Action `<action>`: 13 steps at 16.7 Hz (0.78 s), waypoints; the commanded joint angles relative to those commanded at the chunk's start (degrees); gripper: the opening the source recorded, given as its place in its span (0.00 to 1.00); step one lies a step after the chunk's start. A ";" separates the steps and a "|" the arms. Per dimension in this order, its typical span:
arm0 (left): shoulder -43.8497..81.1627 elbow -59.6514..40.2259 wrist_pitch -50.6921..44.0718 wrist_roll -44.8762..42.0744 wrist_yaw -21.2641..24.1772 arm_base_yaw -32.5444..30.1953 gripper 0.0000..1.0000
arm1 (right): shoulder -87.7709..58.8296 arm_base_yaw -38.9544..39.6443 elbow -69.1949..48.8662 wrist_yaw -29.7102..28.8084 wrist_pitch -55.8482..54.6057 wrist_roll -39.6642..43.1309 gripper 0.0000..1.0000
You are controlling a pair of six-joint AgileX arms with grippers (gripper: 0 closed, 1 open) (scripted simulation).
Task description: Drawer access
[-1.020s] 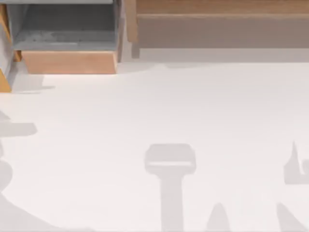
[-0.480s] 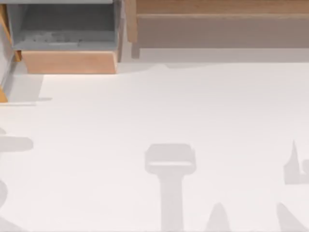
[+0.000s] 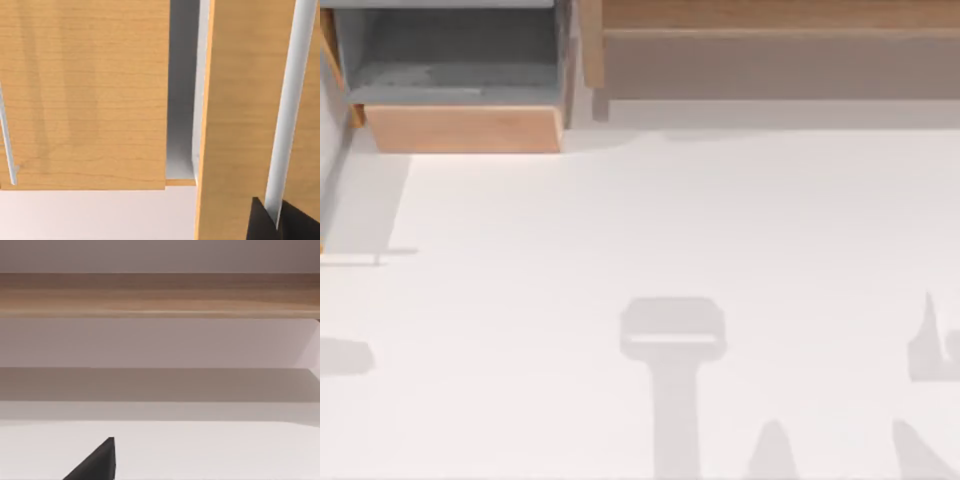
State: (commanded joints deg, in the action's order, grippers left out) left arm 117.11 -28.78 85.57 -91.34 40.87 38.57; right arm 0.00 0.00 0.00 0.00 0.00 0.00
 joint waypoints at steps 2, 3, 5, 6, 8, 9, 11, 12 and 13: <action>-0.42 0.81 0.60 -0.06 0.60 0.63 0.00 | 0.00 0.00 0.00 0.00 0.00 0.00 1.00; -0.42 0.81 0.60 -0.06 0.60 0.63 0.00 | 0.00 0.00 0.00 0.00 0.00 0.00 1.00; -0.42 0.81 0.60 -0.06 0.60 0.63 0.00 | 0.00 0.00 0.00 0.00 0.00 0.00 1.00; -0.42 0.81 0.60 -0.06 0.60 0.63 0.08 | 0.00 0.00 0.00 0.00 0.00 0.00 1.00; -0.42 0.81 0.60 -0.06 0.60 0.63 0.23 | 0.00 0.00 0.00 0.00 0.00 0.00 1.00; -0.42 0.81 0.60 -0.06 0.60 0.63 0.30 | 0.00 0.00 0.00 0.00 0.00 0.00 1.00; -0.42 0.81 0.60 -0.06 0.60 0.63 0.45 | 0.00 0.00 0.00 0.00 0.00 0.00 1.00; -0.42 0.81 0.60 -0.06 0.60 0.63 0.53 | 0.00 0.00 0.00 0.00 0.00 0.00 1.00; -0.42 0.81 0.60 -0.06 0.60 0.63 0.60 | 0.00 0.00 0.00 0.00 0.00 0.00 1.00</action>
State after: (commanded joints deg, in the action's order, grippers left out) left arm 116.69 -27.97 86.17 -91.40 41.46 39.20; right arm 0.00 0.00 0.00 0.00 0.00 0.00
